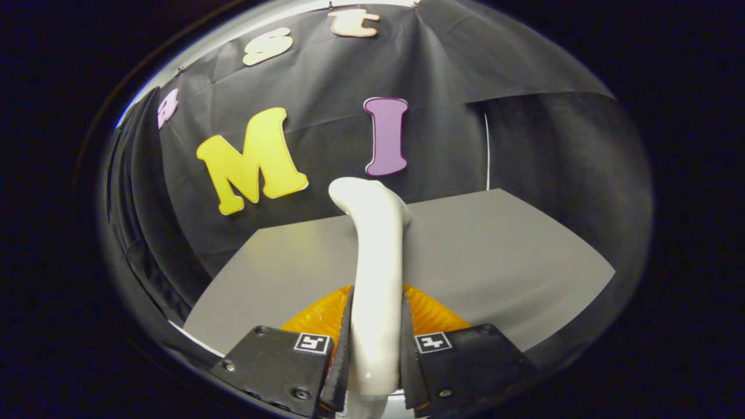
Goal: Iron the clothes twice with a garment steamer, once on the left side and once on the right side.
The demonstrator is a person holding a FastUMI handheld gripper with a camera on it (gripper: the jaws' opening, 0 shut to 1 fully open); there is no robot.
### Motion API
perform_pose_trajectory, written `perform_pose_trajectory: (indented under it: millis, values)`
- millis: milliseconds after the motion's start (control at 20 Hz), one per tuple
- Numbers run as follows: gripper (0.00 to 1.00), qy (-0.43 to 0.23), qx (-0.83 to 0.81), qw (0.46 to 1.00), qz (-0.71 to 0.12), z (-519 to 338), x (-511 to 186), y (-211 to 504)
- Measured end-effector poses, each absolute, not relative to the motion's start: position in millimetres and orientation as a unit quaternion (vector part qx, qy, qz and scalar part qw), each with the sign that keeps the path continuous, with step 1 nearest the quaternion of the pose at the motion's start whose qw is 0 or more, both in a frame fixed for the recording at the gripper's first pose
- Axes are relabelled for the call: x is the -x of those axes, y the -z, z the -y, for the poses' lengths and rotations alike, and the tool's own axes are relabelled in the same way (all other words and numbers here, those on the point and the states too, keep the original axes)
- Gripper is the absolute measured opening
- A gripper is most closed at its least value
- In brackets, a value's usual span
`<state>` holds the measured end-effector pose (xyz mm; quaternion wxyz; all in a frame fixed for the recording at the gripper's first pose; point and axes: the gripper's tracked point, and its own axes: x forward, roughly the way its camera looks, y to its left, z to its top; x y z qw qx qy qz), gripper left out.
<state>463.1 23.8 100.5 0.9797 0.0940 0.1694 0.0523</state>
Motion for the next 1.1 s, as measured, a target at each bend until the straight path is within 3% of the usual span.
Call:
perform_pose_trajectory:
  millis: [600,1100]
  values:
    - [0.37,-0.085,-0.103,0.987,-0.086,-54,-376,-176]
    - [0.37,-0.105,-0.105,0.989,0.001,-168,-269,-286]
